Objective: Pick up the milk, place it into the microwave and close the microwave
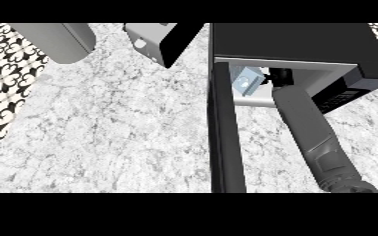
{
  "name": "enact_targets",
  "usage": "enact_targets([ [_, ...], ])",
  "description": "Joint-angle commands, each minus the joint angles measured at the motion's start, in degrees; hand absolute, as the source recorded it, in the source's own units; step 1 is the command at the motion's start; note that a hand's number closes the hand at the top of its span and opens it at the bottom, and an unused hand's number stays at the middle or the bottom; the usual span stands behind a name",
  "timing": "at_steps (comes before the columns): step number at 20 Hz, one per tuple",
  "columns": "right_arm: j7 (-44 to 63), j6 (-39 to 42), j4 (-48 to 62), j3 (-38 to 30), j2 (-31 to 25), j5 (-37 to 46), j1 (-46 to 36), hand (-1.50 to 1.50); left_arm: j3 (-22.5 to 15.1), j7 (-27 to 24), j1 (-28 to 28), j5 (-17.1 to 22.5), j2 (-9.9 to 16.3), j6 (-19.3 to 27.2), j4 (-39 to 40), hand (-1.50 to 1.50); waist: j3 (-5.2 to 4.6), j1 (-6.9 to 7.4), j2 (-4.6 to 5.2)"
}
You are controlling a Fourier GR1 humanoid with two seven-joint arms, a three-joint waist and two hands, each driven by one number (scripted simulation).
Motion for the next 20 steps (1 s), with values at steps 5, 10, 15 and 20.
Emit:
enact_targets([
  [5,-2.44,-12.03,8.21,-1.80,-4.54,3.29,-5.96,1.50,1.01,1.13,-2.22,0.60,1.59,0.23,0.43,-1.50,-0.06,1.38,0.92],
  [10,-3.51,-17.40,11.99,-1.13,-4.80,5.45,-7.34,1.50,0.29,0.43,-3.92,0.29,1.51,-0.36,1.93,-1.50,-0.04,2.68,1.52],
  [15,-1.02,-20.39,15.36,-1.63,-7.78,6.26,-8.52,1.50,-1.76,1.09,-4.21,-1.48,0.75,-0.68,1.82,-1.50,0.02,3.64,2.03],
  [20,10.72,-32.57,22.19,0.14,-12.48,9.94,-6.87,-1.50,-0.72,0.90,-6.70,-3.06,2.16,0.04,3.55,-1.50,-0.24,3.62,3.06],
])
